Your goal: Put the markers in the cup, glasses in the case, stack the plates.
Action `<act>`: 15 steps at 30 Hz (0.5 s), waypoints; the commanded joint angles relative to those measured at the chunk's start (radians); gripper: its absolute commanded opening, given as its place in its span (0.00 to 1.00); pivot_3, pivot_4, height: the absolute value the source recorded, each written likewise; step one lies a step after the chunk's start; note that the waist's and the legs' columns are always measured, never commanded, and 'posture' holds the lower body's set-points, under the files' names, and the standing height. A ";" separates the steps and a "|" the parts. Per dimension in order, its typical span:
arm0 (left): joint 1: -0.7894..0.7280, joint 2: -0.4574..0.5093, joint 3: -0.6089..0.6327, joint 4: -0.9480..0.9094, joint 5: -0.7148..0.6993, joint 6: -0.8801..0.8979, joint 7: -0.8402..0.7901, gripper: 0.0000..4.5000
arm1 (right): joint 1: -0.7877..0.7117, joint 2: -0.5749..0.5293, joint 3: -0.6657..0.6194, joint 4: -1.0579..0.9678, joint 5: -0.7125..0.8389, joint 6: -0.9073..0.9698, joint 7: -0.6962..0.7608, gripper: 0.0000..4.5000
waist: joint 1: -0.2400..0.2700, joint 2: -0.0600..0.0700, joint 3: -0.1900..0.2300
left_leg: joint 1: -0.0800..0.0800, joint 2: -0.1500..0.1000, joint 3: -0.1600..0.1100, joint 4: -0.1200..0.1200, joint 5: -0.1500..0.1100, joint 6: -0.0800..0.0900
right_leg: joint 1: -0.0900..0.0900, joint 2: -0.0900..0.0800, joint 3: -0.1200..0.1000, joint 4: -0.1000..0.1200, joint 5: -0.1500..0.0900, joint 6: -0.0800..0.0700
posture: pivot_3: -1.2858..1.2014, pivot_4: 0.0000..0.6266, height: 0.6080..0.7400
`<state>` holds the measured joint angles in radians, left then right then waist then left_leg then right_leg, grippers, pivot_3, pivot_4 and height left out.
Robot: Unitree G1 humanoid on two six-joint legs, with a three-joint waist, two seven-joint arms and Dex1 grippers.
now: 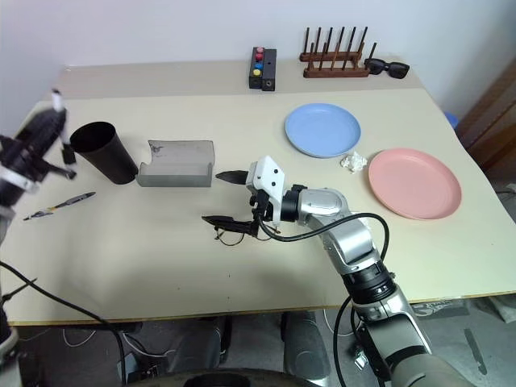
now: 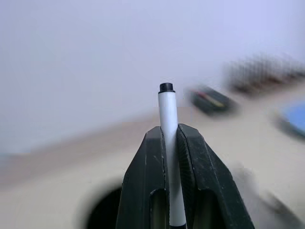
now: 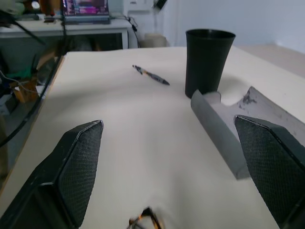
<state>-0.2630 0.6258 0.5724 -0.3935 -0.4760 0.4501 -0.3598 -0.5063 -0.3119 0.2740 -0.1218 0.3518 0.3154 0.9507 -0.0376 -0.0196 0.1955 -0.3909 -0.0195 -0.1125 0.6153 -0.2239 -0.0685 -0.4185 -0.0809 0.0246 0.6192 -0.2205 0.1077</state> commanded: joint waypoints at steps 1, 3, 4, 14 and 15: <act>-0.066 -0.022 -0.051 0.079 0.127 -0.120 0.095 0.02 | -0.030 0.037 0.008 0.001 -0.004 -0.038 0.000 1.00 | -0.004 0.000 0.000 | 0.000 0.000 0.000 0.000 0.000 0.000 | 0.000 0.000 0.000 0.000 0.000 0.000 | 0.52 0.24 1.00; -0.121 -0.046 -0.073 0.152 0.165 -0.176 0.136 0.02 | -0.030 0.057 0.015 0.002 -0.009 -0.044 -0.007 1.00 | -0.003 0.000 0.000 | 0.000 0.000 0.000 0.000 0.000 0.000 | 0.000 0.000 0.000 0.000 0.000 0.000 | 0.52 0.24 1.00; -0.151 -0.056 -0.085 0.197 0.187 -0.206 0.156 0.02 | -0.030 0.067 0.017 -0.001 -0.010 -0.045 -0.010 1.00 | -0.002 0.000 0.000 | 0.000 0.000 0.000 0.000 0.000 0.000 | 0.000 0.000 0.000 0.001 0.000 0.000 | 0.52 0.24 1.00; -0.293 -0.097 -0.182 0.502 0.280 -0.414 0.175 0.02 | -0.019 0.119 -0.003 -0.031 -0.013 -0.054 -0.086 1.00 | -0.003 0.000 0.000 | 0.000 0.000 -0.001 0.000 0.000 0.000 | -0.001 0.000 0.000 0.001 0.001 0.002 | 0.52 0.24 1.00; -0.301 -0.101 -0.186 0.522 0.285 -0.425 0.179 0.02 | -0.018 0.122 -0.005 -0.033 -0.012 -0.054 -0.093 1.00 | -0.004 0.000 0.000 | 0.000 0.000 -0.001 0.000 0.000 0.000 | -0.001 0.000 0.000 0.001 0.001 0.002 | 0.52 0.24 1.00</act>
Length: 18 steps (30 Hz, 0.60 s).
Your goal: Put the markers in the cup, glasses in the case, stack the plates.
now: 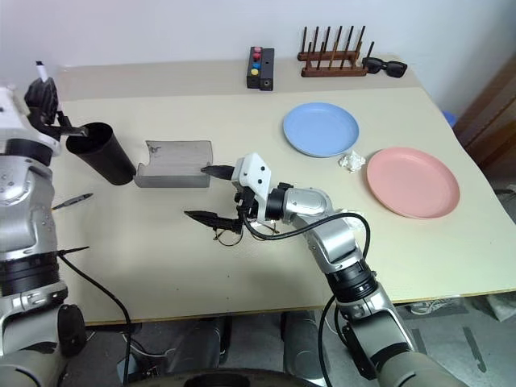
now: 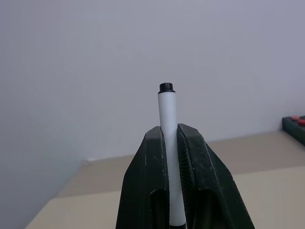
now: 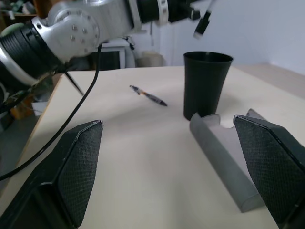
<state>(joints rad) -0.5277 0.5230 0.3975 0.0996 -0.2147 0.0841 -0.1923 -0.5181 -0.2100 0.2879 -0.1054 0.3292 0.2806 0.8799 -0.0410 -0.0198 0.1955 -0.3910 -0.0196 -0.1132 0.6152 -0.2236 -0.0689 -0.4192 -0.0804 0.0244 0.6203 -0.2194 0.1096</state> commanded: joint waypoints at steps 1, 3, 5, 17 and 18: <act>-0.044 -0.001 -0.015 0.048 0.027 -0.069 0.013 0.02 | -0.006 0.025 -0.022 -0.051 0.011 -0.020 -0.031 1.00 | 0.000 0.000 0.000 | 0.000 0.000 0.000 0.000 0.000 0.000 | 0.000 0.000 0.000 0.000 0.000 0.000 | 0.52 0.24 1.00; -0.054 -0.006 -0.029 0.083 0.038 -0.089 0.018 0.02 | -0.005 0.034 -0.027 -0.056 0.014 -0.020 -0.050 1.00 | -0.001 0.000 0.000 | 0.000 0.000 0.000 0.000 0.000 0.000 | 0.000 0.000 0.000 0.000 0.000 0.000 | 0.52 0.24 1.00; -0.058 -0.014 -0.035 0.111 0.040 -0.110 0.016 0.02 | -0.005 0.041 -0.026 -0.061 0.016 -0.017 -0.063 1.00 | -0.002 0.000 0.000 | 0.000 0.000 0.000 0.000 0.000 0.000 | 0.000 0.000 0.000 0.000 0.000 0.000 | 0.52 0.24 1.00; -0.043 -0.055 -0.045 0.167 0.034 -0.155 0.014 0.02 | 0.012 0.035 -0.031 -0.092 0.022 0.000 -0.101 1.00 | -0.001 0.000 0.000 | 0.000 0.000 0.000 0.000 0.000 0.000 | 0.000 0.000 0.000 0.000 0.000 0.000 | 0.52 0.24 1.00; -0.042 -0.056 -0.046 0.167 0.034 -0.154 0.015 0.10 | 0.013 0.035 -0.031 -0.093 0.023 0.001 -0.102 1.00 | -0.001 0.000 0.000 | 0.000 0.000 0.000 0.000 0.000 0.000 | 0.000 0.000 0.000 0.000 0.000 0.000 | 0.52 0.24 1.00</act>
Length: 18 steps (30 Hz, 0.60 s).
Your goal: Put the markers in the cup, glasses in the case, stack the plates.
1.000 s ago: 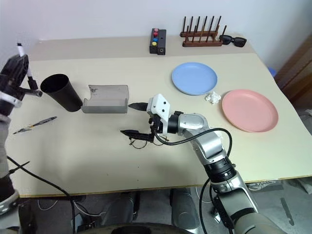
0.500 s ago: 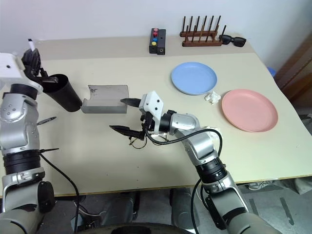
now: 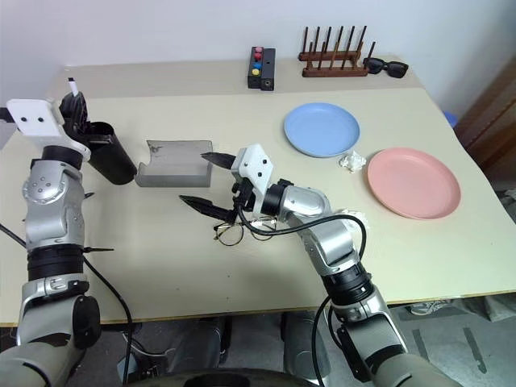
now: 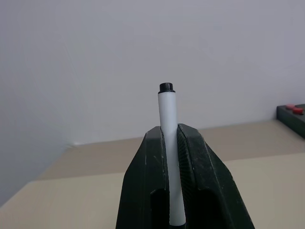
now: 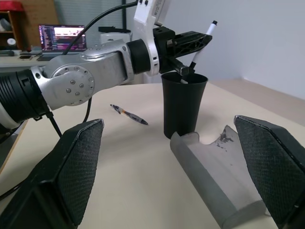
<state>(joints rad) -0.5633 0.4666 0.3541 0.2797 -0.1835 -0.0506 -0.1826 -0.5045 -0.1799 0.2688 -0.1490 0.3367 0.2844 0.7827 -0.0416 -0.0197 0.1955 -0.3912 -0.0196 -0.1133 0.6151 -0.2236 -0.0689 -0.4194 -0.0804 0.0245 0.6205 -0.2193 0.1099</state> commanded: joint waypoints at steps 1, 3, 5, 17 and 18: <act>-0.006 0.000 -0.003 -0.014 0.002 -0.018 0.007 0.19 | 0.000 0.004 -0.012 -0.051 0.016 -0.002 -0.005 1.00 | 0.000 0.000 0.000 | 0.000 0.000 0.000 0.000 0.000 0.000 | 0.000 0.000 0.000 0.000 0.000 0.000 | 0.52 0.24 1.00; -0.005 -0.001 -0.004 -0.013 0.002 -0.018 0.009 0.37 | 0.000 0.005 -0.012 -0.050 0.016 -0.001 -0.006 1.00 | 0.000 0.000 0.000 | 0.000 0.000 0.000 0.000 0.000 0.000 | 0.000 0.000 0.000 0.000 0.000 0.000 | 0.52 0.24 1.00; -0.003 -0.002 -0.006 -0.014 0.003 -0.014 0.012 0.59 | -0.001 0.007 -0.011 -0.049 0.017 0.000 -0.006 1.00 | -0.001 0.000 0.000 | 0.000 0.000 0.000 0.000 0.000 0.000 | 0.000 0.000 0.000 0.000 0.000 0.000 | 0.52 0.24 1.00; 0.006 0.017 0.073 -0.100 -0.049 0.030 0.072 0.94 | -0.010 0.014 -0.008 -0.035 0.023 -0.001 0.007 1.00 | -0.002 0.000 0.000 | 0.000 0.000 0.000 0.000 0.000 0.000 | 0.000 0.000 0.000 0.000 0.000 0.000 | 0.52 0.24 1.00; 0.009 0.025 0.096 -0.107 -0.056 0.042 0.089 0.94 | -0.011 0.016 -0.007 -0.034 0.022 -0.001 0.007 1.00 | -0.003 0.000 0.000 | 0.000 0.000 0.000 0.000 0.000 0.000 | 0.000 0.000 0.000 0.000 0.000 0.000 | 0.52 0.24 1.00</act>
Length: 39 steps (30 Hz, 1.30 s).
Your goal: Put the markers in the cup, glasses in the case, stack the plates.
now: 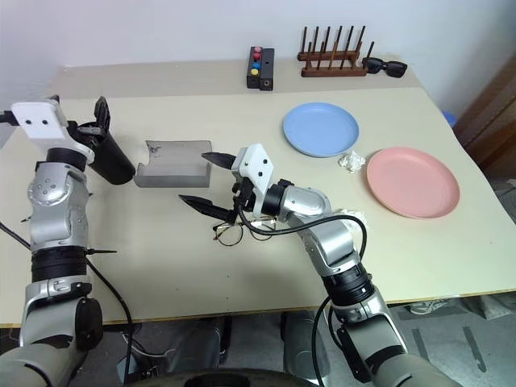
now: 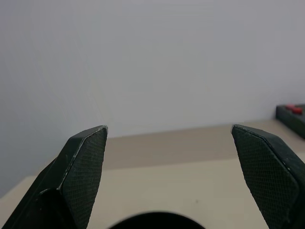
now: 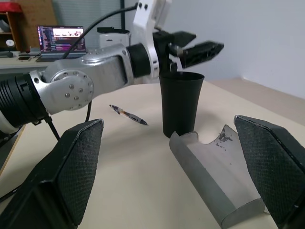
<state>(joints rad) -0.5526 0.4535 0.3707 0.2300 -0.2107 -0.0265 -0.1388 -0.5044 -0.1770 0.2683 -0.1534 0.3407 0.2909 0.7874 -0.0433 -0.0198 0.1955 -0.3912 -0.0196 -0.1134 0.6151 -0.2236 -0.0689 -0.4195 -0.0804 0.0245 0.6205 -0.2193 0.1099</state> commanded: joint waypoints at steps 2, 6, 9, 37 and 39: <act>0.009 0.068 0.154 -0.059 -0.020 0.074 0.138 0.97 | -0.012 0.016 -0.006 -0.027 0.019 -0.006 0.002 1.00 | -0.004 0.000 0.000 | 0.000 0.000 0.000 0.000 0.000 0.000 | -0.001 0.000 0.000 0.000 0.000 0.000 | 0.52 0.24 1.00; 0.030 0.098 0.245 -0.060 0.002 0.219 0.300 0.97 | -0.012 0.020 -0.001 -0.022 0.024 -0.004 0.011 1.00 | -0.001 0.000 0.000 | 0.000 0.000 0.000 0.000 0.000 0.000 | -0.002 0.000 0.000 0.004 0.000 0.000 | 0.52 0.24 1.00; 0.039 0.086 0.294 -0.085 -0.023 0.311 0.376 0.97 | -0.016 0.024 0.003 -0.014 0.027 -0.005 0.021 1.00 | 0.004 -0.001 -0.001 | 0.000 0.000 0.000 0.000 0.000 0.000 | -0.002 0.000 0.000 0.005 0.000 0.000 | 0.52 0.24 1.00; -0.274 -0.194 0.617 -0.100 -0.105 1.153 0.963 0.68 | -0.018 0.034 0.005 -0.001 0.022 -0.006 0.037 1.00 | 0.000 -0.005 -0.001 | 0.000 -0.001 -0.002 0.000 0.002 -0.004 | -0.003 0.000 0.000 0.007 0.000 0.000 | 0.52 0.24 1.00; -0.275 -0.195 0.625 -0.100 -0.102 1.156 0.974 0.46 | -0.017 0.032 0.005 -0.004 0.022 -0.004 0.035 1.00 | 0.000 -0.005 -0.001 | 0.000 -0.001 -0.002 0.000 0.002 -0.004 | -0.003 0.000 0.000 0.007 0.000 0.000 | 0.52 0.24 1.00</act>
<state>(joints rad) -0.8184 0.2521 0.9774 0.1370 -0.3273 1.1251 0.8166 -0.5133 -0.1484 0.2783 -0.1235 0.3567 0.2921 0.8253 -0.0434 -0.0250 0.1943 -0.3909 -0.0203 -0.1153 0.6149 -0.2213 -0.0734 -0.4226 -0.0802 0.0242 0.6278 -0.2196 0.1100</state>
